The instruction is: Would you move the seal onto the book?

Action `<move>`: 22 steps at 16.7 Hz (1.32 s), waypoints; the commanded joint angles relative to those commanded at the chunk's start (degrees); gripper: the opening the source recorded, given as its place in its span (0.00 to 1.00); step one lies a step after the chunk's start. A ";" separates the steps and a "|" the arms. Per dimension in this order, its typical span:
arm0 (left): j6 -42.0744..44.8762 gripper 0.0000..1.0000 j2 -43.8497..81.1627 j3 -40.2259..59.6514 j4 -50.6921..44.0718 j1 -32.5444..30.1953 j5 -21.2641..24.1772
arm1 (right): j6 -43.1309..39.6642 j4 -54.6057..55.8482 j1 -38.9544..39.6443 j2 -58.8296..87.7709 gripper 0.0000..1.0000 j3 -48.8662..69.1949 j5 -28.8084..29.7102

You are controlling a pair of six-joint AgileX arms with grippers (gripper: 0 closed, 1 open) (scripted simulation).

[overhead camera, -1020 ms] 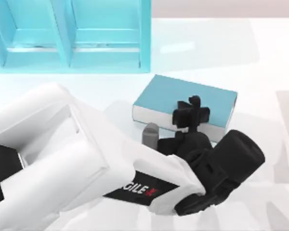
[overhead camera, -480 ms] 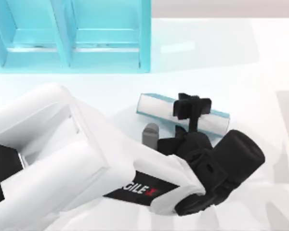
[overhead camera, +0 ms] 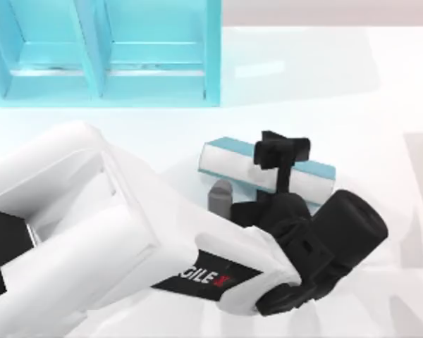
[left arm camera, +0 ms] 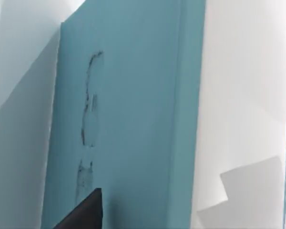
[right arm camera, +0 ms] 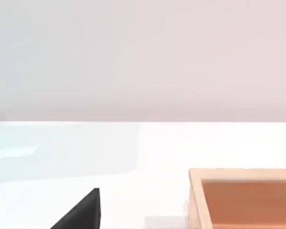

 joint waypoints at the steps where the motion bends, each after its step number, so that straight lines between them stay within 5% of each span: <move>1: -0.10 1.00 0.01 0.02 -0.10 -0.03 -0.03 | 0.00 0.00 0.00 0.00 1.00 0.00 0.00; 7: -12.77 1.00 0.78 1.71 -12.84 -4.34 -2.47 | 0.00 0.00 0.00 0.00 1.00 0.00 0.00; 17: -55.16 1.00 -0.69 6.51 -60.98 -18.63 -8.17 | 0.00 0.00 0.00 0.00 1.00 0.00 0.00; 22: -63.57 1.00 -1.77 7.40 -69.68 -21.69 -9.60 | 0.00 0.00 0.00 0.00 1.00 0.00 0.00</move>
